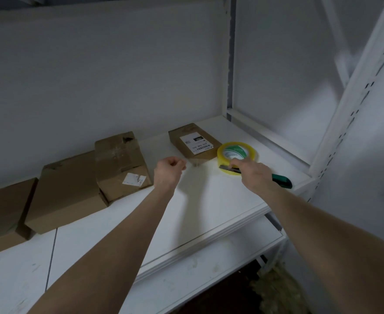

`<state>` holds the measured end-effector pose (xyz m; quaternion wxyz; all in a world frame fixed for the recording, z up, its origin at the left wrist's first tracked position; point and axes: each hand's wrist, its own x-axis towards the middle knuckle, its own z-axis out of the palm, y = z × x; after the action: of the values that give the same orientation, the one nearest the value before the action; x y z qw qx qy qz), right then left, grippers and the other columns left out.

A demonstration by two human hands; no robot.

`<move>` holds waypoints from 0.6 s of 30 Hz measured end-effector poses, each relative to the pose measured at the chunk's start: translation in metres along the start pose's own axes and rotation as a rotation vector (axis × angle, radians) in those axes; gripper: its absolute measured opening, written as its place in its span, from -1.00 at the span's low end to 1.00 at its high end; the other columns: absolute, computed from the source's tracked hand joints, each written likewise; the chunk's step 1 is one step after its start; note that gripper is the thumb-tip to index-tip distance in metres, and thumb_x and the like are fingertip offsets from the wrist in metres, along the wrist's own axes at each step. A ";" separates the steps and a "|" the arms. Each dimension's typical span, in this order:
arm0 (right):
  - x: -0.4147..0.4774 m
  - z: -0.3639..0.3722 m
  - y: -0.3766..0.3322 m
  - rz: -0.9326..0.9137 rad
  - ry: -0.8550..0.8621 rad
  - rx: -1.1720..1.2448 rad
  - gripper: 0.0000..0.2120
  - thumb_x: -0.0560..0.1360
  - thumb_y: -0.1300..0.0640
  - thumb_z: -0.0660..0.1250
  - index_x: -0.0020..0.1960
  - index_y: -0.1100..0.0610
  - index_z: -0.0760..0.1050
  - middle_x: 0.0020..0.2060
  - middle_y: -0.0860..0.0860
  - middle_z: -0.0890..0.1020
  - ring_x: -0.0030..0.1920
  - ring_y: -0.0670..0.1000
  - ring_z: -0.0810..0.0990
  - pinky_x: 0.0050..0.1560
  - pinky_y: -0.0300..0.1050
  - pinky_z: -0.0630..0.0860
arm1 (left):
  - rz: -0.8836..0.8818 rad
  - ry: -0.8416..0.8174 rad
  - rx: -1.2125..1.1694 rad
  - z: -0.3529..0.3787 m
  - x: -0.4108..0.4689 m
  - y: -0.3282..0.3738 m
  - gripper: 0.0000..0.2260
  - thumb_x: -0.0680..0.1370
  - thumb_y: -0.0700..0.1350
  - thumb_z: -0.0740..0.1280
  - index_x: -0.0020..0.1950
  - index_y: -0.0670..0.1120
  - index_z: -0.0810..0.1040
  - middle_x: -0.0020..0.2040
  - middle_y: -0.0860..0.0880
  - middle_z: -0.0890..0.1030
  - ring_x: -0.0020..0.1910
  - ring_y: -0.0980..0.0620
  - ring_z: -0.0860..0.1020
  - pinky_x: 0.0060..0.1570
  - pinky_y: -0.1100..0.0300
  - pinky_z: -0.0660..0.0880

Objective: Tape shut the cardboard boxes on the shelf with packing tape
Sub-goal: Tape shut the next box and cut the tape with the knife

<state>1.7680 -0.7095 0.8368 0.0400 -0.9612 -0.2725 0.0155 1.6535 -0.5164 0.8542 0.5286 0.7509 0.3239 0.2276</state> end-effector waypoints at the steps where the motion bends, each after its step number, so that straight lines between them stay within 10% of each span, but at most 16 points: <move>1: 0.002 0.001 0.002 0.002 0.016 -0.005 -0.63 0.58 0.31 0.18 0.29 -0.03 0.31 0.08 0.10 0.51 -0.10 0.11 0.49 -0.16 -0.07 0.39 | -0.012 -0.001 -0.016 0.003 0.001 0.001 -0.84 0.53 -0.11 0.35 -0.26 0.00 0.58 -0.27 0.03 0.62 -0.28 0.06 0.51 -0.21 0.15 0.43; 14: 0.009 0.006 0.020 0.030 0.126 0.022 -0.68 0.59 -0.01 0.20 0.29 0.09 0.35 0.20 0.11 0.49 0.20 0.13 0.46 0.12 0.02 0.40 | -0.024 -0.001 -0.115 0.021 0.016 0.024 -0.92 0.54 -0.14 0.36 -0.10 -0.13 0.60 -0.27 0.01 0.57 -0.34 0.13 0.46 -0.41 0.29 0.32; 18: 0.013 -0.021 0.006 0.181 0.268 0.605 -0.65 0.60 -0.11 0.15 0.14 0.13 0.51 0.07 0.12 0.56 0.08 0.12 0.50 -0.01 -0.05 0.39 | -0.002 -0.006 -0.135 0.024 0.016 0.030 -0.92 0.54 -0.19 0.34 -0.13 -0.16 0.59 -0.32 0.02 0.55 -0.38 0.16 0.43 -0.43 0.30 0.29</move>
<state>1.7830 -0.7092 0.8569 0.3572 -0.9196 -0.1616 -0.0273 1.6888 -0.5272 0.8746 0.5792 0.7139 0.3071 0.2462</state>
